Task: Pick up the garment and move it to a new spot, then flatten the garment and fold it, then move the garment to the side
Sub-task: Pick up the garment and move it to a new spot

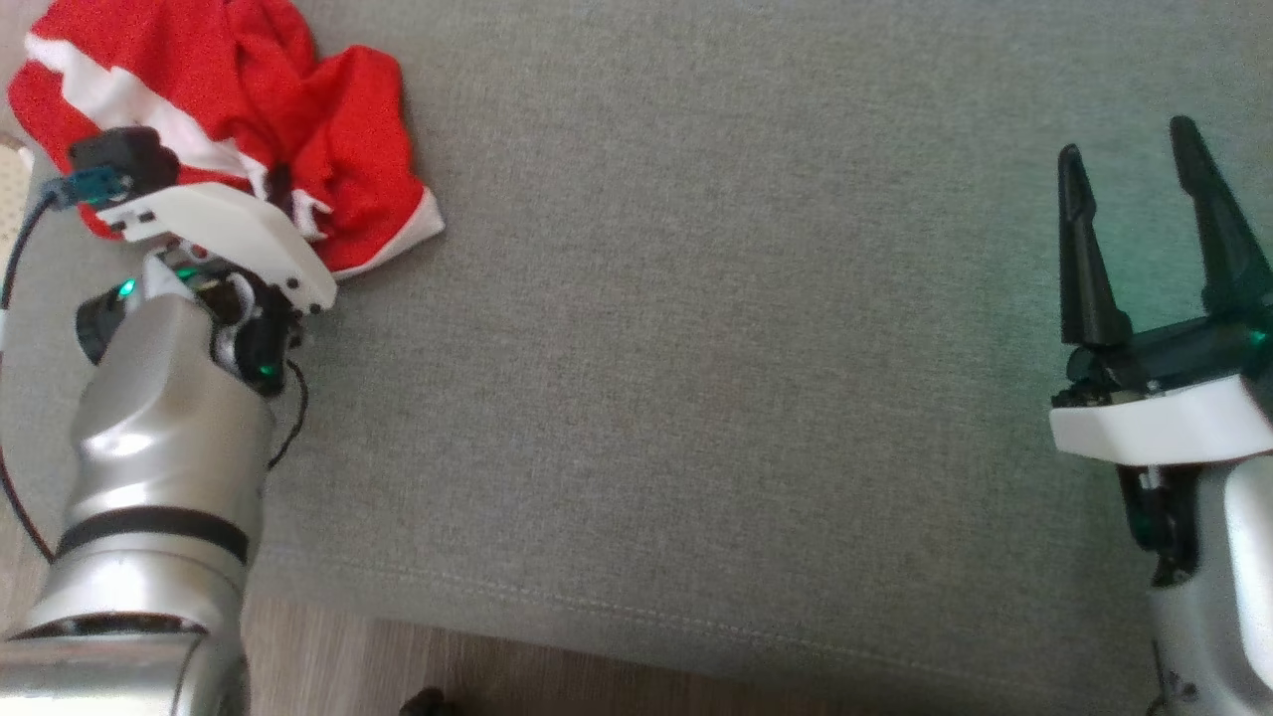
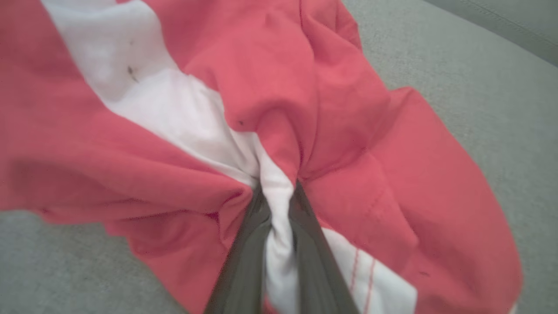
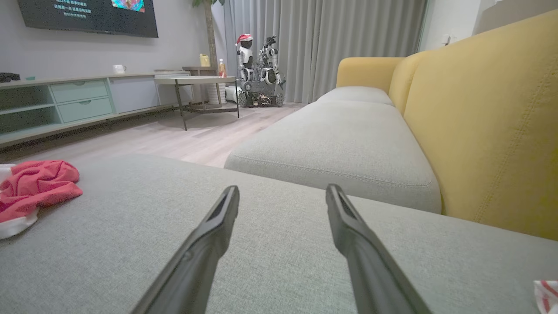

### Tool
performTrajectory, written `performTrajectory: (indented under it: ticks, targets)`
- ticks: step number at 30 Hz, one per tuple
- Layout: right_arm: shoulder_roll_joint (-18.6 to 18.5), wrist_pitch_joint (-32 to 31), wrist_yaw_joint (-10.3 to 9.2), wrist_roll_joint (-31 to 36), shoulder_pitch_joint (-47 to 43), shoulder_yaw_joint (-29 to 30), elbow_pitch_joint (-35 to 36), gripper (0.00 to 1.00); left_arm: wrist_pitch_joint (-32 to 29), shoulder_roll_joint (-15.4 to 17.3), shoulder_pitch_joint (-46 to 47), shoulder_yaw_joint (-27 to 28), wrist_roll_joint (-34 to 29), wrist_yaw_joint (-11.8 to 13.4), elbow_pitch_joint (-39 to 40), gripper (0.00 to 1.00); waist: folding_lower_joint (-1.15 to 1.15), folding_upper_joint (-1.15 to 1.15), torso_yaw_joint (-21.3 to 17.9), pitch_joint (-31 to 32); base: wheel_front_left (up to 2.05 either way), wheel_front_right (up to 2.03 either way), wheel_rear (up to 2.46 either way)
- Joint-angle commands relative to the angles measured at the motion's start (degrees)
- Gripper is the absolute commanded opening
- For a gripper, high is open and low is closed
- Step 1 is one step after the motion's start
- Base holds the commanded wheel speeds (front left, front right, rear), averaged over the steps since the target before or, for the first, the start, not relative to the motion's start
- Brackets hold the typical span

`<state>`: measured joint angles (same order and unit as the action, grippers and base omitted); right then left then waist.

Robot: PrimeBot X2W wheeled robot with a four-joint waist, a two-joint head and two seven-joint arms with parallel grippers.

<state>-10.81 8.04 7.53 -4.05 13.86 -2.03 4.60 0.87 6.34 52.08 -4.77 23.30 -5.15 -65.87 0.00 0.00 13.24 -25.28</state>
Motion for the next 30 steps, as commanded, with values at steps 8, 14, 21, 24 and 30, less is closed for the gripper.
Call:
performTrajectory:
  ticks: [8, 14, 21, 24, 30]
  targets:
    - [2.82, 2.79, -0.04, -0.88, 0.44, -1.89, -2.45, 1.00, 2.75, -1.97, -1.28, -1.12, 2.75, -1.99, 2.96, 0.00, 0.00, 0.00, -2.41, 6.55, 0.00, 0.00, 0.00]
    - [4.39, 4.28, -0.04, -1.16, 0.38, -2.72, -5.53, 1.00, 2.87, -3.32, -3.41, -4.86, 5.53, -2.28, 7.50, 0.00, 0.00, 0.00, -5.07, 10.36, 0.00, 0.00, 0.00]
    - [5.59, 5.50, -0.04, -1.52, 1.05, -3.45, -7.78, 1.00, 1.89, -3.45, -7.30, -15.87, 15.70, -0.50, 17.52, 0.00, 0.00, 0.00, -9.43, 12.25, 0.00, 0.00, 0.00]
    - [5.99, 5.89, -0.04, -1.70, 1.44, -3.87, -8.48, 1.00, 1.90, -3.45, -8.39, -21.97, 20.77, 3.13, 22.57, 0.00, 0.00, 0.00, -11.48, 12.41, 0.00, 0.00, 0.00]
    - [6.69, 6.50, -0.04, -2.15, 2.34, -4.71, -9.85, 1.00, 4.15, -3.46, -7.88, -33.11, 30.15, 11.35, 31.70, 0.00, 0.00, 0.00, -15.84, 11.95, 0.00, 0.00, 0.00]
